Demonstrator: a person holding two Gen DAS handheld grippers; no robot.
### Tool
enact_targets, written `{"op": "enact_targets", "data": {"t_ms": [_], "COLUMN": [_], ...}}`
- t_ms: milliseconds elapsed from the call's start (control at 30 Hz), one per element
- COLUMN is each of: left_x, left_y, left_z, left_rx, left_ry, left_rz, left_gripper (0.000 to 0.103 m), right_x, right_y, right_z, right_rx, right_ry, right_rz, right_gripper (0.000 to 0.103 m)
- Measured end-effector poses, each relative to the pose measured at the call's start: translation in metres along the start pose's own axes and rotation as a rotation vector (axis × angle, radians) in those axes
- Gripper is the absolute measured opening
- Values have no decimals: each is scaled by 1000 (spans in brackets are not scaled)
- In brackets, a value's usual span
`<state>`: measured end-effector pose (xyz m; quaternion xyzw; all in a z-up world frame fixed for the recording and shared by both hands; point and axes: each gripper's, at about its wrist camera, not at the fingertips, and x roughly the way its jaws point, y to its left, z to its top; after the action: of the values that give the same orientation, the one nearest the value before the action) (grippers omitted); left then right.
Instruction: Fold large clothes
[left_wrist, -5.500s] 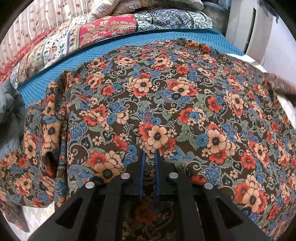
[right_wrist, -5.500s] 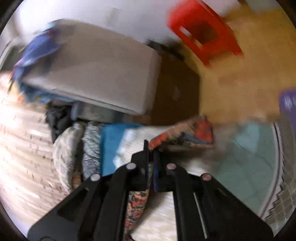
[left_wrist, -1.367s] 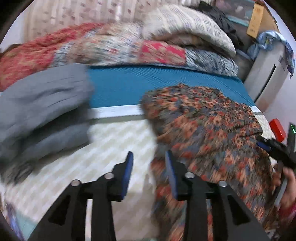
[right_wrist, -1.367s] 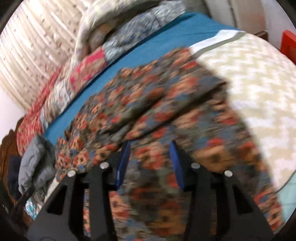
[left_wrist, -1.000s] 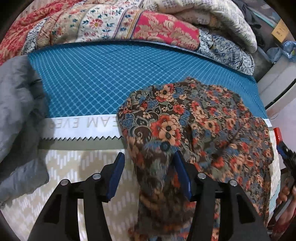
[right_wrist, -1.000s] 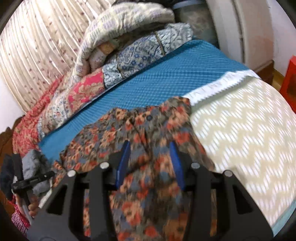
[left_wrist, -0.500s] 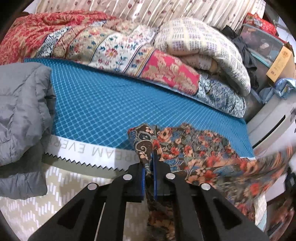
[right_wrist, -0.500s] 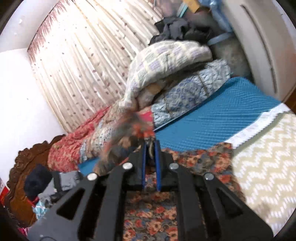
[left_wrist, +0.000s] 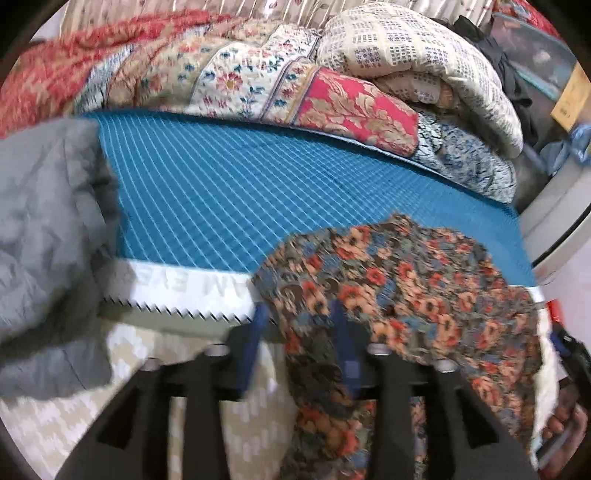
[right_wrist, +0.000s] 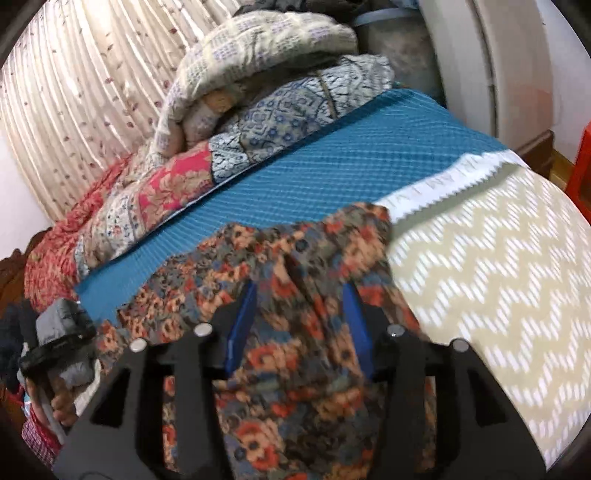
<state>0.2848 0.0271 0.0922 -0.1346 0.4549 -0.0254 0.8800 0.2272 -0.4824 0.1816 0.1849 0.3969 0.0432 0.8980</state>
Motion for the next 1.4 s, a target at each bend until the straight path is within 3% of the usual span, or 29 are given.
{"op": "enact_targets", "data": {"t_ms": [67,100,133,167,200,233,300,333,367,433,500,567,667,767,833,867,1067,1200,1233,1267,1333,1400], "left_x": [17,25,30,34,35,33,24,24,32,56,81,75,42,-15,-37,-43,-24,4,13,26,38,33], "left_y": [-10,-16,-21,-28,-33,-35,-28,-25,-25,-30,-29,-34,-28,-3,16,26,40,26,21,13,2,13], "left_z": [-1,-2,-3,-3,-2,1,12,16,18,16,9,9,17,17,9,2,-35,-32,-31,-31,-30,-25], "left_rx": [41,74,107,151,177,181,125,99,99,163,220,258,236,149,96,78,-11,-59,-68,-56,6,-16], "left_ry": [49,58,54,39,27,5,-63,-80,-84,-59,-2,-23,-12,-108,-110,-94,89,155,174,189,184,124], "left_rz": [21,42,54,76,100,107,86,79,105,220,281,305,239,177,133,113,-26,-134,-150,-114,-49,-27], "left_gripper": [0,0,0,11,28,29,29,29,29,29,28,27,25,20,0,0,0,0,0,0,27,33], "right_x": [30,43,50,57,52,39,27,31,47,89,87,78,49,13,-9,-19,-61,-72,-71,-67,-62,-62], "right_y": [8,15,20,24,25,23,9,4,-1,-3,0,0,2,-1,-5,-9,-25,-29,-30,-32,-33,-32], "right_z": [8,9,7,8,10,18,24,23,18,-2,-12,-8,-4,-17,-33,-44,-113,-138,-140,-142,-143,-142], "right_rx": [-51,-69,-77,-71,-62,-30,70,100,123,101,41,69,55,38,53,67,151,193,200,208,220,214], "right_ry": [70,116,160,183,145,47,-62,-62,-8,157,100,111,50,11,5,13,50,59,62,66,69,61], "right_rz": [-28,-15,18,50,60,100,164,153,101,3,-3,17,7,41,76,87,102,114,109,92,79,84], "right_gripper": [61,52,30,4,4,4,4,4,4,4,4,14,39,40,40,40,40,40,40,40,40,40]}}
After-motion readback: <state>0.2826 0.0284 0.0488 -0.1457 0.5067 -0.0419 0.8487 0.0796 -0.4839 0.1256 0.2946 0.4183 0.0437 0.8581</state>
